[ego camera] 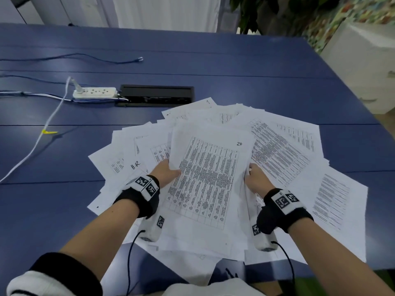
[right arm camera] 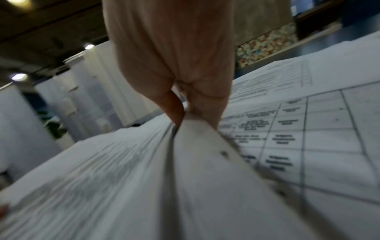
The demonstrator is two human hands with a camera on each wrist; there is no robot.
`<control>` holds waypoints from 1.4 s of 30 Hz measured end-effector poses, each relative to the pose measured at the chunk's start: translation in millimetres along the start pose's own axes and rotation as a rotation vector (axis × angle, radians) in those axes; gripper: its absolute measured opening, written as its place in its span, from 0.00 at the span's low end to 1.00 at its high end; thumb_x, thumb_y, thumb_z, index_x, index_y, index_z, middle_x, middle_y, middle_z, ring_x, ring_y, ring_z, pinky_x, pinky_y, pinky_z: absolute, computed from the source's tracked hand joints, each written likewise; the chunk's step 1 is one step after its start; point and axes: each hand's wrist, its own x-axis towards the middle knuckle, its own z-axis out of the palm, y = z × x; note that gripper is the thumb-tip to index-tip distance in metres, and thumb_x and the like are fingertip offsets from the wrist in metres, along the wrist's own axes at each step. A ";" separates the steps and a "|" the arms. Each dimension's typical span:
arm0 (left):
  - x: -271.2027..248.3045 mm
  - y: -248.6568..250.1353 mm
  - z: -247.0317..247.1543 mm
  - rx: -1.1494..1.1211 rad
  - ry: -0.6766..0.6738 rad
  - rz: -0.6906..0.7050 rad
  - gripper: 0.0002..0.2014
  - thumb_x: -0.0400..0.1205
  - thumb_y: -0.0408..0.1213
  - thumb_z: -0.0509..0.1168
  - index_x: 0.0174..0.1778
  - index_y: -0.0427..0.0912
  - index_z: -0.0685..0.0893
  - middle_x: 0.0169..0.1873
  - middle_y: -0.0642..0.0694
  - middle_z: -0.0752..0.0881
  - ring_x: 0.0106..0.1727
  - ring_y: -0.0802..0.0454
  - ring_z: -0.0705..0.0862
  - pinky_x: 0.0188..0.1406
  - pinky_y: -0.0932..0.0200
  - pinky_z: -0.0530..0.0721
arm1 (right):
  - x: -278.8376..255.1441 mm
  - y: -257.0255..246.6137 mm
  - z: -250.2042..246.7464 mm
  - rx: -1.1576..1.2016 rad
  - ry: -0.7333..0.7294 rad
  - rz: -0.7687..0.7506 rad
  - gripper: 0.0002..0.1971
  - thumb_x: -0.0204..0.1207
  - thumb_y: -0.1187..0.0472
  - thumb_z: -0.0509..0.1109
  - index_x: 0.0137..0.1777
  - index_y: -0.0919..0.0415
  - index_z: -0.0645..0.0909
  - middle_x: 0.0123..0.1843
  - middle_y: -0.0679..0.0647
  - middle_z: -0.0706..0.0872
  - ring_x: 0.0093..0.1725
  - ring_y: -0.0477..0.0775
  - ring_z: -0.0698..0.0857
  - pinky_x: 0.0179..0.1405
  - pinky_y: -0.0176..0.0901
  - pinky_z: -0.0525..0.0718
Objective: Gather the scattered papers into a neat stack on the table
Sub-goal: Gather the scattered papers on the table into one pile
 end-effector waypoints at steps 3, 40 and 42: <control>4.5 -3.0 -6.2 -0.001 0.030 0.021 0.25 0.79 0.35 0.67 0.71 0.34 0.69 0.68 0.37 0.78 0.66 0.40 0.79 0.65 0.52 0.75 | 9.0 2.0 -12.6 0.083 0.109 0.058 0.14 0.80 0.71 0.55 0.63 0.67 0.73 0.52 0.57 0.81 0.45 0.56 0.81 0.45 0.50 0.82; 4.1 -10.8 -18.6 -0.388 0.181 0.041 0.21 0.79 0.32 0.68 0.67 0.30 0.76 0.62 0.38 0.82 0.61 0.45 0.81 0.59 0.56 0.73 | 37.3 26.3 -43.3 -0.665 0.021 -0.077 0.29 0.81 0.43 0.56 0.80 0.37 0.53 0.86 0.50 0.46 0.84 0.62 0.49 0.76 0.72 0.53; 7.1 -10.9 -11.2 -0.455 0.178 0.008 0.21 0.79 0.31 0.67 0.68 0.30 0.75 0.65 0.35 0.81 0.66 0.41 0.80 0.60 0.55 0.72 | 31.9 20.4 -36.4 -0.649 0.006 -0.109 0.25 0.82 0.44 0.53 0.79 0.36 0.55 0.85 0.51 0.50 0.82 0.63 0.53 0.76 0.70 0.57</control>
